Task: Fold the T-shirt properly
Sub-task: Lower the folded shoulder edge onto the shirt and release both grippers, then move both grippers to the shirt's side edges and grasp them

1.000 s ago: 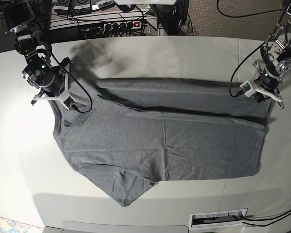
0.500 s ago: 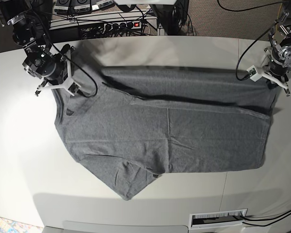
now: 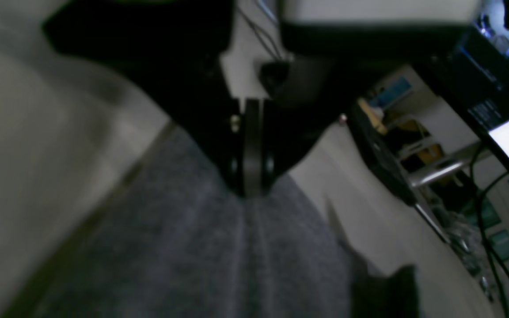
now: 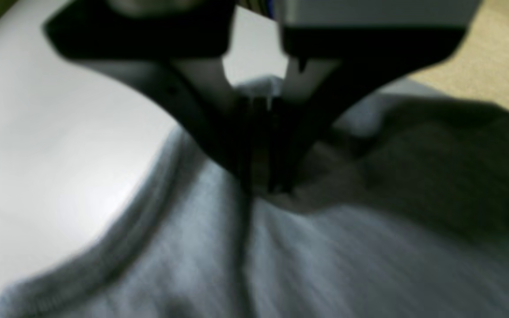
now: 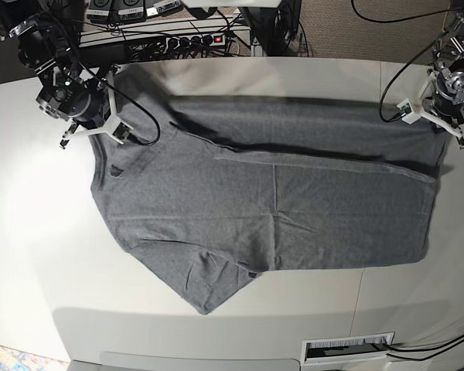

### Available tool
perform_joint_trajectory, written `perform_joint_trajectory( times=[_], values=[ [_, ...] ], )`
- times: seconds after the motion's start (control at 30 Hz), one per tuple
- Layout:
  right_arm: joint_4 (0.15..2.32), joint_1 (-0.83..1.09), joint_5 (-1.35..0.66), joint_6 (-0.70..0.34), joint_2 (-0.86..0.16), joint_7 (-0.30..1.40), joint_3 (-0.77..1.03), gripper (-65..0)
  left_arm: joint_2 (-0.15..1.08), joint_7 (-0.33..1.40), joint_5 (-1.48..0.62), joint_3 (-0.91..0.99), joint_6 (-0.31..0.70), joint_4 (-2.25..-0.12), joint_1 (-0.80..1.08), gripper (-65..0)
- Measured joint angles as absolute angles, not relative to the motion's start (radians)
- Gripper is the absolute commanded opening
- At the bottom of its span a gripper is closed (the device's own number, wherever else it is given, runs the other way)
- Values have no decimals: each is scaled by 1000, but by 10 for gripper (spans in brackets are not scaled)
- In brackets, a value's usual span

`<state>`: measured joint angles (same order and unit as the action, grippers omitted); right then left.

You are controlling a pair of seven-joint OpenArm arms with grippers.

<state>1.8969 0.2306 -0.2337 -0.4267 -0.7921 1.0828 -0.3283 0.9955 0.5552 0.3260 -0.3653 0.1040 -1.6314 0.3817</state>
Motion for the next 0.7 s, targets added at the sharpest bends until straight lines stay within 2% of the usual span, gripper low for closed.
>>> perform_joint_trajectory(
  times=[0.3,0.5,0.63,0.7],
  values=[
    [1898,230,-234,-426,-793,1084,-328,-650,1021,633,325,-366,158,-1705,424,-650],
    [1966,230,-230,-427,-792,1036,-319,-650,1078,635,260,-389,117,-1774,440,-650],
    [2001,230,-229,-427,-788,991,-243,-650,1108,616,230,-400,75,-1824,451,-650],
    [2006,227,-229,-427,-786,964,-204,-601,1110,608,223,-400,70,-1834,451,-650]
  ],
)
